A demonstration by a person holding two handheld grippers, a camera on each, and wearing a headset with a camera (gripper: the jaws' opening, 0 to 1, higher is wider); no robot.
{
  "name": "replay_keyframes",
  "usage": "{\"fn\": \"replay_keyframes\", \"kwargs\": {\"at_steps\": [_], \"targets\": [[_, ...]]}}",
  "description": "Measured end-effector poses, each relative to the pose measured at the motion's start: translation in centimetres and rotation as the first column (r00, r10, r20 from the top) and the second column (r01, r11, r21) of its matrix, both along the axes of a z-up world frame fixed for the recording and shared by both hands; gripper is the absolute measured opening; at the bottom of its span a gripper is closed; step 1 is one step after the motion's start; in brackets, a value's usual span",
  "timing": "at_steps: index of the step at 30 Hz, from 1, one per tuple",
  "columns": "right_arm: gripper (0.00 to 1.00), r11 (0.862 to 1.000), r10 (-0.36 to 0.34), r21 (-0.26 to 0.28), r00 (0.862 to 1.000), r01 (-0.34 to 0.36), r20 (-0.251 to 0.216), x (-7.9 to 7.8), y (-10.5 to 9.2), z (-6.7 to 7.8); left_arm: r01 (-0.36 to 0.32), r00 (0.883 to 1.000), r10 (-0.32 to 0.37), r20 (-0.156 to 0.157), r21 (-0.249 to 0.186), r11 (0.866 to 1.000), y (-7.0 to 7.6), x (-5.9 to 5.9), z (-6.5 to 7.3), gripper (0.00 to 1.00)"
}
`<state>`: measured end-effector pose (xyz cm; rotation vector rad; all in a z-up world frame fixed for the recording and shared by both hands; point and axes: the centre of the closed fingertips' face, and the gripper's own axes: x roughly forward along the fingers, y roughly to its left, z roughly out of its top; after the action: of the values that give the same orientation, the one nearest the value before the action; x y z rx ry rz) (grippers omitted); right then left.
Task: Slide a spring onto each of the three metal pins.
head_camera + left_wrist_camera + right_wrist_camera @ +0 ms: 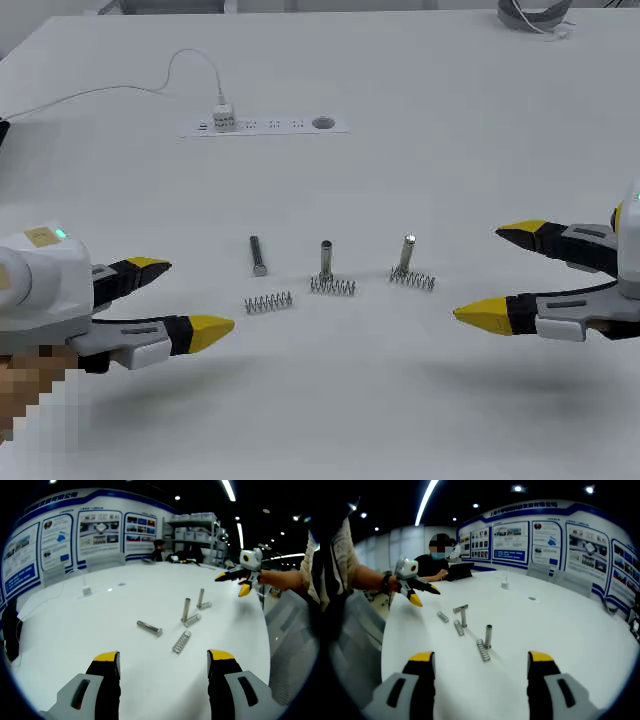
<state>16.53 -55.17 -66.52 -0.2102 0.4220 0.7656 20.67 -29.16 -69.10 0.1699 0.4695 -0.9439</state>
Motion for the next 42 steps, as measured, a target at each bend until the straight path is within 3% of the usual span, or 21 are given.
{"fn": "replay_keyframes", "kwargs": {"at_steps": [27, 42], "targets": [[0.77, 1.0, -0.001, -0.002, 1.0, 0.001, 0.002, 0.1, 0.1, 0.2, 0.011, 1.0, -0.011, -0.006, -0.003, 1.0, -0.5, -0.6, 0.0, 0.71], [0.77, 1.0, -0.019, 0.004, 1.0, 0.019, 0.0, -0.1, -0.1, 0.2, -0.015, 1.0, 0.014, -0.014, -0.022, 1.0, -0.7, 0.8, 1.0, 0.66]]}}
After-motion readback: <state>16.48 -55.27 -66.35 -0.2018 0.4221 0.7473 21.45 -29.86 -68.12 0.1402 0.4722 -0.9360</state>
